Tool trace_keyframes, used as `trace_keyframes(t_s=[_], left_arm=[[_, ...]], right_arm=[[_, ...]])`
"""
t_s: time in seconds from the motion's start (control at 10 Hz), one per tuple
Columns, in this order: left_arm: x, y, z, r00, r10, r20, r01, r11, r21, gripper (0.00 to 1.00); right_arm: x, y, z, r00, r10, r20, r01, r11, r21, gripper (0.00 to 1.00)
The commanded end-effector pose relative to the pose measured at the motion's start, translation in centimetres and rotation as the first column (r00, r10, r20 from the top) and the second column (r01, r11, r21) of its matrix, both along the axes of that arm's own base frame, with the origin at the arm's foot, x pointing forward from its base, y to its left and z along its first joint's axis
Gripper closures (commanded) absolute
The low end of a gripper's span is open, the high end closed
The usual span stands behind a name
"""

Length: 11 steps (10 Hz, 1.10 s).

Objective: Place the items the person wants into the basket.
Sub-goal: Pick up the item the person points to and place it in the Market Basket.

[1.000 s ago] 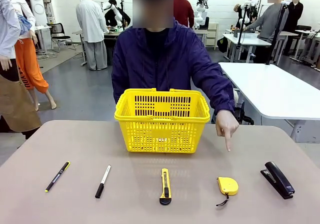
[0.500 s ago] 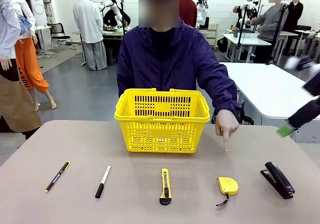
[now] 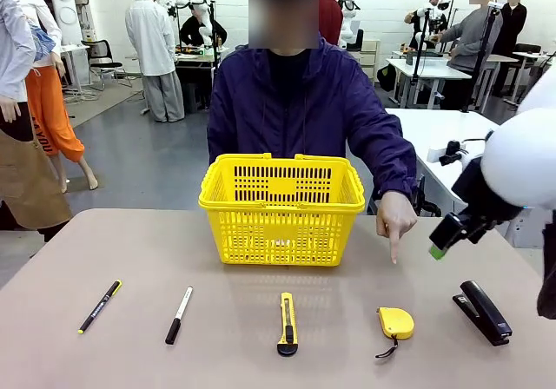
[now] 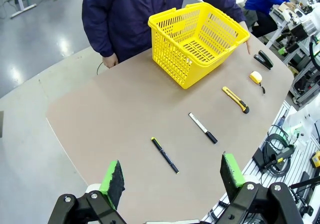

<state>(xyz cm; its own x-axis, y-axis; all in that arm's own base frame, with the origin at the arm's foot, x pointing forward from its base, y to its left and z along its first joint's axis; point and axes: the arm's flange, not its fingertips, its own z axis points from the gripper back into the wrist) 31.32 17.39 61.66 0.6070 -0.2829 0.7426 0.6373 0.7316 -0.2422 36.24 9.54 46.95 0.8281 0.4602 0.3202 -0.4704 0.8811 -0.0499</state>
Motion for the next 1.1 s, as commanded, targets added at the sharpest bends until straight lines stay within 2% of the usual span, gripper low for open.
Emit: trace_keyframes(t_s=[0.0,0.1,0.2,1.0], left_arm=[[0.0,0.1,0.0,1.000,-0.013,0.015,0.013,1.000,-0.012,0.00],[0.0,0.1,0.0,1.000,-0.013,0.015,0.013,1.000,-0.012,0.00],[0.0,0.1,0.0,1.000,-0.013,0.015,0.013,1.000,-0.012,0.00],[0.0,0.1,0.0,1.000,-0.013,0.015,0.013,1.000,-0.012,0.00]], right_arm=[[-1.8,0.3,-3.8,0.994,-0.086,0.065,0.090,0.994,-0.060,0.00],[-1.5,0.2,-3.7,0.992,-0.104,0.068,0.106,0.994,-0.024,0.00],[0.6,0.6,-0.2,0.999,-0.030,0.040,0.031,0.999,-0.020,0.00],[0.8,0.7,-0.3,0.998,-0.043,0.044,0.044,0.999,-0.004,0.00]])
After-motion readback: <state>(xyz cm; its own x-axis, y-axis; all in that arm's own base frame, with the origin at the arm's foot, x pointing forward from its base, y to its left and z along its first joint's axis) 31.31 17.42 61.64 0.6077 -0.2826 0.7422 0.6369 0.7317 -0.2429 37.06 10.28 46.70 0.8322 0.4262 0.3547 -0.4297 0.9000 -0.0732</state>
